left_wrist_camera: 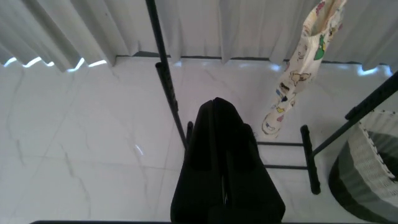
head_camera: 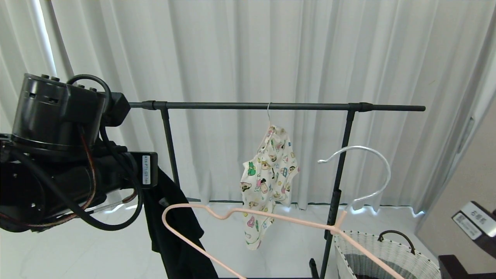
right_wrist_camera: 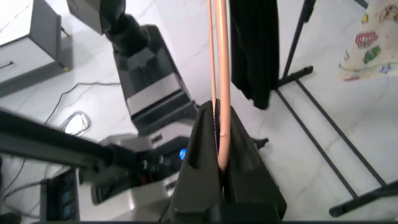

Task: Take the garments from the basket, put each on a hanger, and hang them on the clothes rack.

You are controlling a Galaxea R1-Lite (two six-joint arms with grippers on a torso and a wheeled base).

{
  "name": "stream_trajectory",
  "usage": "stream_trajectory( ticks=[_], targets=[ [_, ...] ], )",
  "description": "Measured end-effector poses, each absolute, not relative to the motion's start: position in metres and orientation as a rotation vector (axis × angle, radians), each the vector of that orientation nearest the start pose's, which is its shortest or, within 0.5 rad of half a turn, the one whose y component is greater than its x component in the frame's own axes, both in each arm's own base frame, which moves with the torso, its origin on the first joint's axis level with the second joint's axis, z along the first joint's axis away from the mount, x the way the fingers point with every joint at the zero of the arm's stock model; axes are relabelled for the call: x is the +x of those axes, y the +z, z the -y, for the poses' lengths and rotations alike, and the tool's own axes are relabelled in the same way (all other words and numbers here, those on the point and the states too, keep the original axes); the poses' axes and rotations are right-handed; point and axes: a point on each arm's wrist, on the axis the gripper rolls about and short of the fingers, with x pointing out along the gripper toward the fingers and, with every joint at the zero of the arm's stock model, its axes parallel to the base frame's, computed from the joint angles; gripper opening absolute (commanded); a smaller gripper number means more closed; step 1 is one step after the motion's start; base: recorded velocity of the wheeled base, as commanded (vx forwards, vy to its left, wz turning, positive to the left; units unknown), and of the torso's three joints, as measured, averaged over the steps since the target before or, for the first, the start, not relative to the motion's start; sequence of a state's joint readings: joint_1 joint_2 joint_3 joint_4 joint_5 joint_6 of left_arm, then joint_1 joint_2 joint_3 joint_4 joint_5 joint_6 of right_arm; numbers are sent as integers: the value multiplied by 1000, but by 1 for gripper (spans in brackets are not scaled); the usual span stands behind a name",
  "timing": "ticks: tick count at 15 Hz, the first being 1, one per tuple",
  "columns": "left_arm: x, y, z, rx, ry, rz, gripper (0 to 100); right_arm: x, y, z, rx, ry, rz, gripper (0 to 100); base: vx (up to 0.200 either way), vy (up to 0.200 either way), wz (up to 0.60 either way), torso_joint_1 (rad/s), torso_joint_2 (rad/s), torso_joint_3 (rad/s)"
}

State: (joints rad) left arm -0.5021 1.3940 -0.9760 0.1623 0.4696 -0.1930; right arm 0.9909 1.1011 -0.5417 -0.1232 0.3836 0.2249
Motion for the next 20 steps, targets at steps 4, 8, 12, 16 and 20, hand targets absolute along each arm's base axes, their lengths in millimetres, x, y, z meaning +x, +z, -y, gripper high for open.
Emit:
stream_trajectory(
  ticks=[4,8,12,16,20],
  targets=[
    [197,234,109,49,4,-521,0,87,186,-148,36,1272,-618,0,0,0,0,0,0,0],
    [197,231,113,60,18,-526,0,100,181,-163,68,1210,-609,0,0,0,0,0,0,0],
    [198,229,115,65,11,-532,0,104,179,-170,77,1216,-614,0,0,0,0,0,0,0],
    [199,228,117,73,19,-534,0,106,180,-172,78,1219,-612,0,0,0,0,0,0,0],
    [197,228,119,64,25,-529,0,108,186,-177,88,1246,-600,0,0,0,0,0,0,0]
  ],
)
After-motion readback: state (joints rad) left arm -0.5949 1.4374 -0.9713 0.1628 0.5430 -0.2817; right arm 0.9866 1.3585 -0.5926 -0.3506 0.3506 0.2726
